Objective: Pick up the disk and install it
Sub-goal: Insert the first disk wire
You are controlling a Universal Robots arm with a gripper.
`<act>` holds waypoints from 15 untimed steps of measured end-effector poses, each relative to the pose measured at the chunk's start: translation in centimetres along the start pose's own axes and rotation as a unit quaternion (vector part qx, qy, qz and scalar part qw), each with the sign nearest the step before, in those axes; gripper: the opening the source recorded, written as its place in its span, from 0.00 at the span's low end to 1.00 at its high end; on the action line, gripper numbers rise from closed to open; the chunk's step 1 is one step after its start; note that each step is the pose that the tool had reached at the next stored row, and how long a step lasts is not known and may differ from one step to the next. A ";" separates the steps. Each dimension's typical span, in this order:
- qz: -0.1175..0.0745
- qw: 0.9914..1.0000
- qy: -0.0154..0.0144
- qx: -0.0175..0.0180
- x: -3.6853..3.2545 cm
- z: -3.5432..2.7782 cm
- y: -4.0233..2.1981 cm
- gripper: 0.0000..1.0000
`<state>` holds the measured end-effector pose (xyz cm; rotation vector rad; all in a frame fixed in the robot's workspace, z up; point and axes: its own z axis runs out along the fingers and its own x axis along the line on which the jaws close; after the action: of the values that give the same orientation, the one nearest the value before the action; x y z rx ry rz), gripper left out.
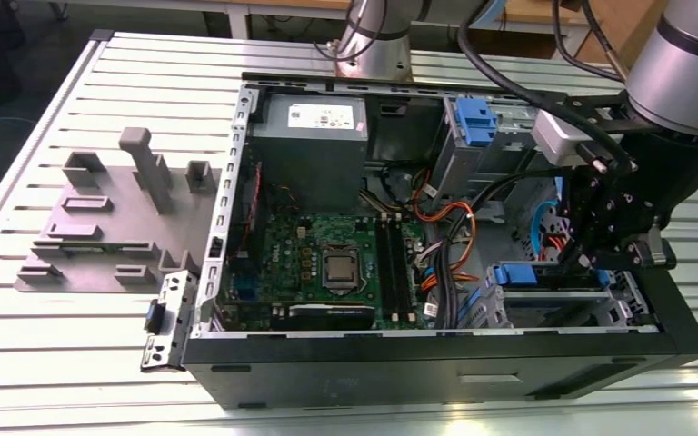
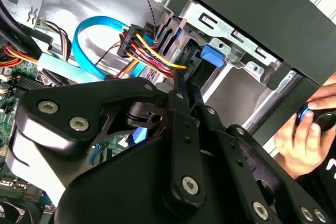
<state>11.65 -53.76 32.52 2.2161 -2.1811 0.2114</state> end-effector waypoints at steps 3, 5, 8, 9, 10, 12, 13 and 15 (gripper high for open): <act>0.000 1.000 -0.001 0.000 -0.01 -0.03 -0.01 0.18; 0.000 1.000 -0.001 0.000 0.05 -0.44 -0.04 0.18; 0.000 1.000 0.000 0.000 0.14 -1.20 -0.10 0.24; 0.000 1.000 0.000 -0.001 0.14 -1.26 -0.11 0.24; 0.000 1.000 0.000 -0.001 0.14 -1.25 -0.10 0.24; 0.000 1.000 0.000 -0.001 0.14 -1.26 -0.10 0.22; 0.000 1.000 0.000 -0.001 0.14 -1.26 -0.11 0.16; 0.000 1.000 0.000 -0.001 0.14 -1.26 -0.10 0.11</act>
<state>11.66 -53.76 33.80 2.2155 -2.1805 0.2093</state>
